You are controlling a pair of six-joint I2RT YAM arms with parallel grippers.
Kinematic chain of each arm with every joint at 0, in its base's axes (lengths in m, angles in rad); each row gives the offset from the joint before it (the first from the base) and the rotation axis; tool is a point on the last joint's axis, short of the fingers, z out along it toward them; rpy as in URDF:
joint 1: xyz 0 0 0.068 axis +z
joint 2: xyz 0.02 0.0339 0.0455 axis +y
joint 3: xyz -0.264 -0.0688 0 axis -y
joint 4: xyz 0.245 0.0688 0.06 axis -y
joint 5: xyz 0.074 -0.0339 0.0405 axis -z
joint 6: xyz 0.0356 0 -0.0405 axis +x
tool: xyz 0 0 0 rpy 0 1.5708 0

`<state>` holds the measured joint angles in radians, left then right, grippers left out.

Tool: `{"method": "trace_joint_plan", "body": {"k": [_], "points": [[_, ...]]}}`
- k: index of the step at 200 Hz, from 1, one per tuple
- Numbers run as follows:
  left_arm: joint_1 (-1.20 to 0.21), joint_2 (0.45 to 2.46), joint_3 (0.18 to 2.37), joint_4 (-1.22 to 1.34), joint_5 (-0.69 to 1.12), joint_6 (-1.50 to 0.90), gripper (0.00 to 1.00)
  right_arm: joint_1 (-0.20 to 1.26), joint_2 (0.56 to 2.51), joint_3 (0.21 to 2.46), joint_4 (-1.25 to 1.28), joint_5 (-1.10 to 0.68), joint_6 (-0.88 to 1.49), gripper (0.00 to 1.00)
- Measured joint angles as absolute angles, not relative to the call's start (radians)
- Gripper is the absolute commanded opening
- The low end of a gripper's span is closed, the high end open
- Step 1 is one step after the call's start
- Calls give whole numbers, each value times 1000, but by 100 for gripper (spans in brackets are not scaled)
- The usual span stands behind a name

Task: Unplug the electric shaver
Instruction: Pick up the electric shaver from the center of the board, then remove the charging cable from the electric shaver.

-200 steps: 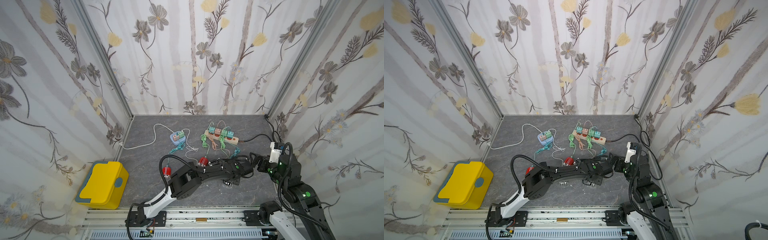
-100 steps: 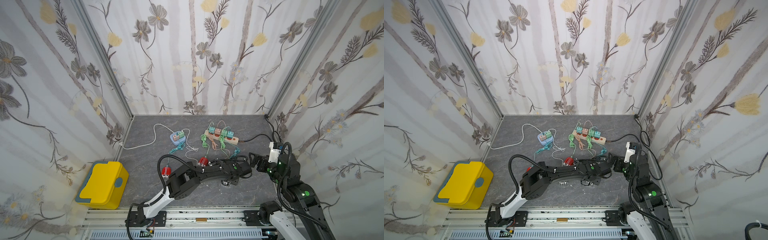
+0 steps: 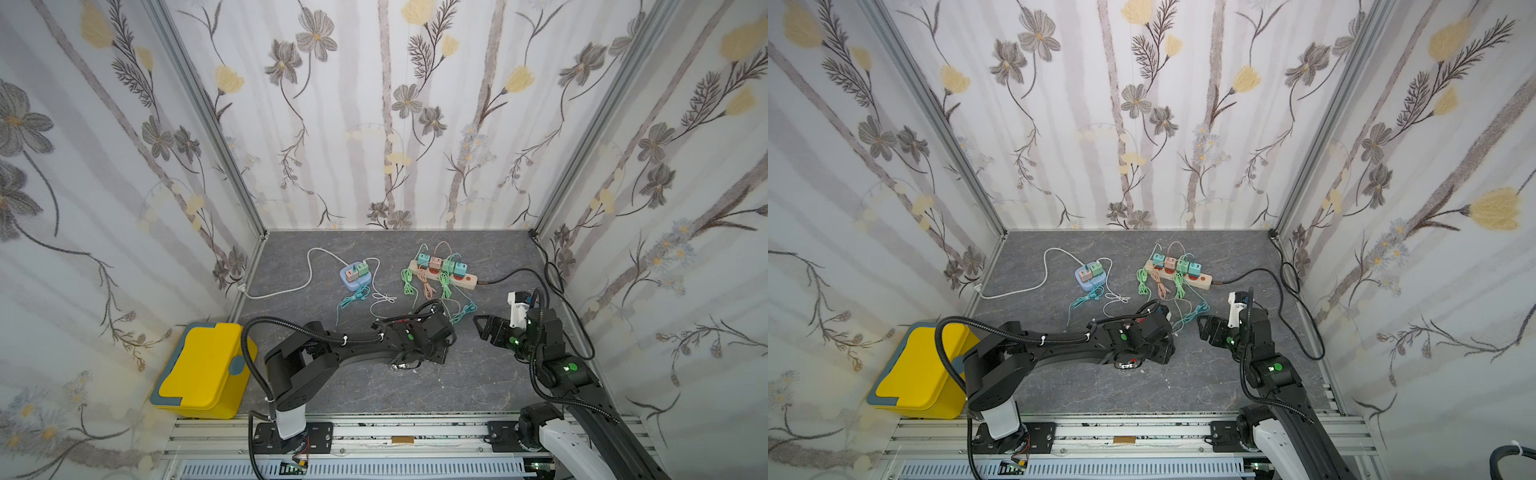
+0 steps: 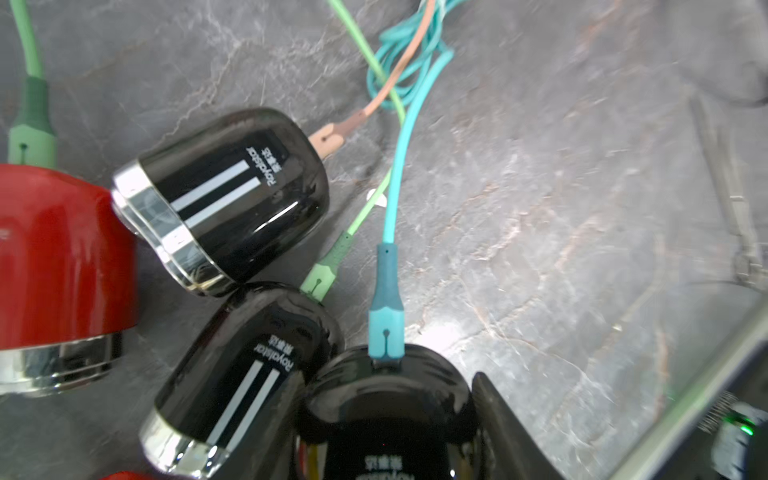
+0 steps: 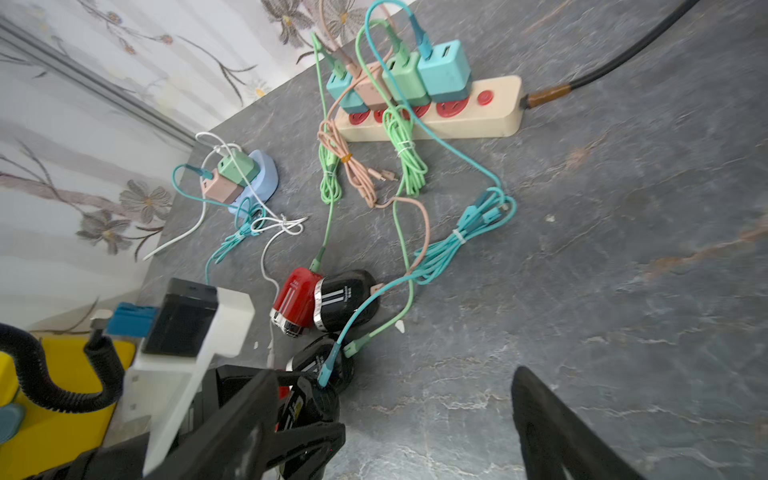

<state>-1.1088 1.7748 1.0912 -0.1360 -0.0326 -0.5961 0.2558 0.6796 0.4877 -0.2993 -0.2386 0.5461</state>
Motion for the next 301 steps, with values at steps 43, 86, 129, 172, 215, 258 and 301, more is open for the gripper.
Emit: {"method": "trace_joint_plan", "body": {"k": [43, 86, 129, 172, 215, 258, 301], "points": [[-1044, 1688, 905, 157, 49, -575, 50, 256, 750, 424, -147, -338, 615, 68], [-1025, 1639, 766, 376, 91, -494, 49, 256, 804, 405, -43, -400, 665, 59], [-989, 1628, 700, 545, 152, -409, 50, 258, 871, 405, 28, -479, 696, 49], [-986, 1663, 722, 601, 180, -362, 50, 308, 963, 408, 82, -529, 718, 44], [-986, 1684, 730, 603, 184, -338, 50, 352, 1027, 418, 136, -541, 736, 39], [-1000, 1688, 756, 597, 175, -314, 50, 375, 1080, 418, 192, -546, 757, 35], [-1014, 1707, 777, 578, 155, -294, 49, 387, 1125, 421, 233, -566, 770, 24]]}}
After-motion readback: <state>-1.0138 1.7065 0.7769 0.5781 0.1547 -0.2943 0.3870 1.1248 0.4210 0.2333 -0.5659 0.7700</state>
